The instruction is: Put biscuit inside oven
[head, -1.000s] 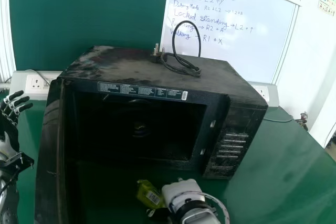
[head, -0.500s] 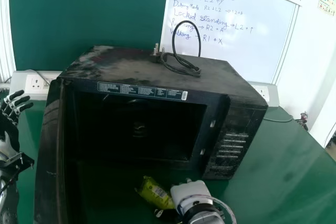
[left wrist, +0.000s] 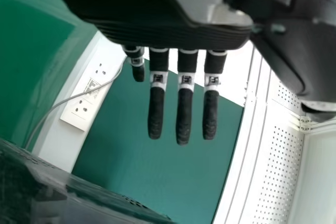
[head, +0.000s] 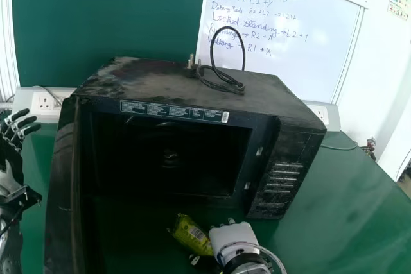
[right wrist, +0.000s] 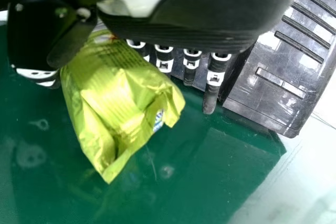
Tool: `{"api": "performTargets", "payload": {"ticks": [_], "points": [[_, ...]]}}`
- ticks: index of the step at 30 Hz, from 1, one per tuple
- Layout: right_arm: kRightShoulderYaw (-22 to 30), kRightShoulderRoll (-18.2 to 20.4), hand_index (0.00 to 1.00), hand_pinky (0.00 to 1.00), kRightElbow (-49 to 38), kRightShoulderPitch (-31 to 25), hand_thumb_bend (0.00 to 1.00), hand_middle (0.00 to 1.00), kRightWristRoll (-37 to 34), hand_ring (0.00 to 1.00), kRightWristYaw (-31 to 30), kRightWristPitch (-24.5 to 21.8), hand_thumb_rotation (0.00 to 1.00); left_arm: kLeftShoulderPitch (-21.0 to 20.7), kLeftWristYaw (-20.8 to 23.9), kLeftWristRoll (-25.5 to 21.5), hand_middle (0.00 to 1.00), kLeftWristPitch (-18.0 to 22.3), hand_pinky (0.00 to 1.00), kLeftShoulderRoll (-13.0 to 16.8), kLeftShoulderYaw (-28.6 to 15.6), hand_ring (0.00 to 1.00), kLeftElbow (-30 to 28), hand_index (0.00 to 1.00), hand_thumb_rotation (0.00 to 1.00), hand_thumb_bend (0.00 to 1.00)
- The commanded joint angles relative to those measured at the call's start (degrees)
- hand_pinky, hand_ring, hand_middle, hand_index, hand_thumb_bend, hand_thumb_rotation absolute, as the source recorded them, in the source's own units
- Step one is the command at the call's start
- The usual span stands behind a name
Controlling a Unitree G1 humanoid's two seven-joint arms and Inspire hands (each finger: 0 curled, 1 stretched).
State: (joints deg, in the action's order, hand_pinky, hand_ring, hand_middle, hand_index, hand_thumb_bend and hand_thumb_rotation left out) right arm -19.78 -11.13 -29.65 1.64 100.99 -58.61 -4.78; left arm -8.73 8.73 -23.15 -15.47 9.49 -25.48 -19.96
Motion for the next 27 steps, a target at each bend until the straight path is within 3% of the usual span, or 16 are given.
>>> {"api": "performTargets", "payload": {"ticks": [1,7,10,11,13,16,27], "points": [[-0.16,0.13,0.89,0.77,1.62,-0.35,0.78,0.91,-1.5,0.87,-0.46,-0.05,0.28,0.13,0.31,0.02,0.52,-0.74,0.48,-0.11,0.04,0.5,-0.82,0.54,0.96,0.86],[0.02,-0.8,0.86,0.73,3.18,-0.49,0.79,0.88,-3.89,0.82,4.45,-0.38,0.23,0.31,0.37,0.01,0.52,-1.11,0.48,-0.24,0.08,0.5,-1.56,0.55,0.96,0.85],[1.01,-0.57,0.75,0.53,4.68,-1.17,0.79,0.66,-7.89,0.6,10.95,-1.2,0.13,0.3,0.46,-0.01,0.53,-1.33,0.48,-0.32,0.04,0.5,-1.75,0.54,0.96,0.85],[1.28,-0.22,0.68,0.43,5.45,-1.35,0.66,0.56,-8.89,0.5,13.29,-1.85,0.05,0.29,0.42,-0.05,0.52,-1.31,0.48,-0.33,0.04,0.5,-1.74,0.54,0.96,0.85],[1.55,0.26,0.56,0.36,7.08,-1.51,0.56,0.44,-10.49,0.41,17.56,-3.01,0.01,0.32,0.43,0.01,0.53,-1.3,0.48,-0.32,0.1,0.5,-1.78,0.54,0.96,0.85],[1.46,-0.28,0.51,0.37,8.78,-1.08,0.53,0.42,-12.38,0.41,20.45,-3.93,0.0,0.29,0.07,0.06,0.52,-0.92,0.47,-0.16,0.08,0.5,-1.4,0.55,0.96,0.85],[0.69,-1.83,0.51,0.38,9.75,-0.94,0.53,0.41,-15.43,0.41,24.0,-5.92,0.0,0.23,0.18,-0.16,0.52,-1.08,0.47,-0.27,0.01,0.5,-1.52,0.54,0.96,0.85]]}}
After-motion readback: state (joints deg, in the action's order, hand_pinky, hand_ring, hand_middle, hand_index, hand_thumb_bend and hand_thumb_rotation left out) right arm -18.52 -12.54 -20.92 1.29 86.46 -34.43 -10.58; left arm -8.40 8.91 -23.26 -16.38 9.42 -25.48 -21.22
